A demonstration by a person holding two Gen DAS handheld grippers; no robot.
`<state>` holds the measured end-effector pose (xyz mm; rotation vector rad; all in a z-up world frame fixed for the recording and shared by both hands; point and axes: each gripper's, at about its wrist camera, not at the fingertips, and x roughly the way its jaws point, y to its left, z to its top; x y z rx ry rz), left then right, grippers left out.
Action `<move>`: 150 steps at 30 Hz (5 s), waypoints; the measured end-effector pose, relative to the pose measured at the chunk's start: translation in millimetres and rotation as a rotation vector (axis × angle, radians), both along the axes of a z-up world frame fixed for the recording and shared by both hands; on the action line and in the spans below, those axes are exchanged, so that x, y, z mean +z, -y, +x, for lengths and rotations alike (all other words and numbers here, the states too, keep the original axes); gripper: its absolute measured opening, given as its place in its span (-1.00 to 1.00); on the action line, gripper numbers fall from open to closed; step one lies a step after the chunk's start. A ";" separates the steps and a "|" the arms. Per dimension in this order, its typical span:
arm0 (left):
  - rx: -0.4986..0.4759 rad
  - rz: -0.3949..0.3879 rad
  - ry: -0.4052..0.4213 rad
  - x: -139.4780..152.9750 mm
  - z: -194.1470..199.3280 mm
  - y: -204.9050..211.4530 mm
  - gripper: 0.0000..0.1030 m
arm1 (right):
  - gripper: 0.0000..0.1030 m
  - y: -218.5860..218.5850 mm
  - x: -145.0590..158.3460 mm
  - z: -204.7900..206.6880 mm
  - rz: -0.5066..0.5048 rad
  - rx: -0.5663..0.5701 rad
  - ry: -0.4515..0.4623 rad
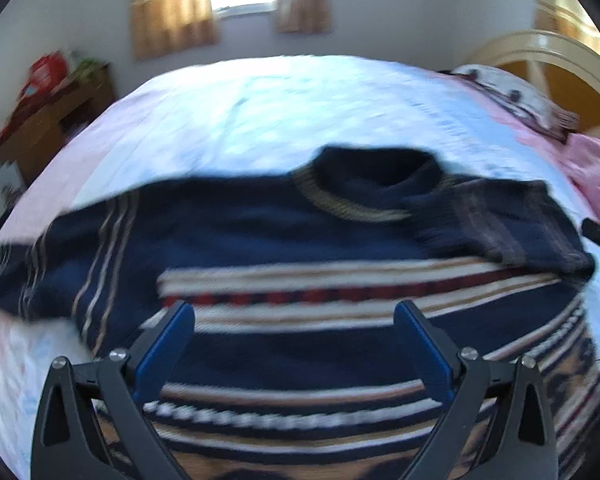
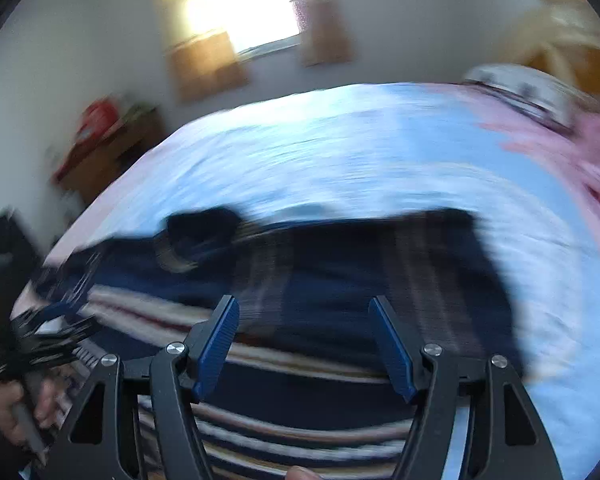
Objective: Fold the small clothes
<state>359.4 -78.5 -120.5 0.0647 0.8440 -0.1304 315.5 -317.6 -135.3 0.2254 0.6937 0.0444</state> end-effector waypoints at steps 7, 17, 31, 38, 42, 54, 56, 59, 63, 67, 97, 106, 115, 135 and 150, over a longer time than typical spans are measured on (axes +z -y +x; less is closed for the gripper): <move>-0.114 -0.019 -0.096 -0.2 46.4 72.2 0.69 | 0.32 69.4 -19.8 -18.9 0.085 -0.208 0.021; -0.076 -0.160 -0.187 -37.1 78.1 104.6 -0.81 | 0.32 82.7 -41.5 -22.7 0.122 -0.215 0.021; -0.086 -0.196 0.002 50.7 57.9 54.1 -0.83 | 0.32 91.3 -44.4 -26.4 0.173 -0.254 0.028; -0.055 -0.158 0.036 56.1 45.8 9.9 -0.83 | 0.32 90.3 -44.8 -26.8 0.165 -0.247 0.029; -0.027 -0.150 0.025 47.0 41.1 -10.7 -0.83 | 0.32 89.8 -45.0 -26.2 0.160 -0.242 0.028; 0.035 -0.166 -0.024 19.3 39.6 -43.6 -0.83 | 0.33 85.2 -45.2 -23.8 0.135 -0.219 0.028; 0.043 -0.161 -0.030 15.9 41.3 -46.7 -0.83 | 0.33 82.3 -44.0 -23.4 0.124 -0.206 0.032; 0.061 -0.157 -0.039 10.0 45.3 -51.8 -0.83 | 0.33 76.1 -42.1 -23.1 0.104 -0.175 0.042; 0.078 -0.140 -0.057 -1.8 49.0 -56.1 -0.83 | 0.33 58.4 -34.8 -25.8 0.107 -0.050 0.095; 0.096 -0.135 -0.081 -16.0 49.7 -61.1 -0.83 | 0.33 26.3 -34.8 -22.6 0.089 0.129 0.082; 0.222 0.030 -0.061 -47.2 33.0 -79.1 0.01 | 0.38 -59.5 -51.9 29.1 -0.099 0.197 -0.305; 0.226 -0.161 -0.034 -46.2 6.6 -124.4 0.30 | 0.40 -117.3 -32.9 24.4 -0.204 0.236 -0.309; 0.271 -0.206 0.007 -34.5 -29.0 -158.5 0.54 | 0.40 -270.5 -24.3 77.8 -0.185 0.383 -0.159; 0.471 0.124 0.019 -41.1 -36.1 -264.8 0.70 | 0.45 -328.3 -68.0 24.5 -0.325 0.443 -0.116; 0.588 0.294 -0.007 -46.6 2.5 -340.5 0.70 | 0.47 -324.8 -67.7 23.3 -0.315 0.440 -0.106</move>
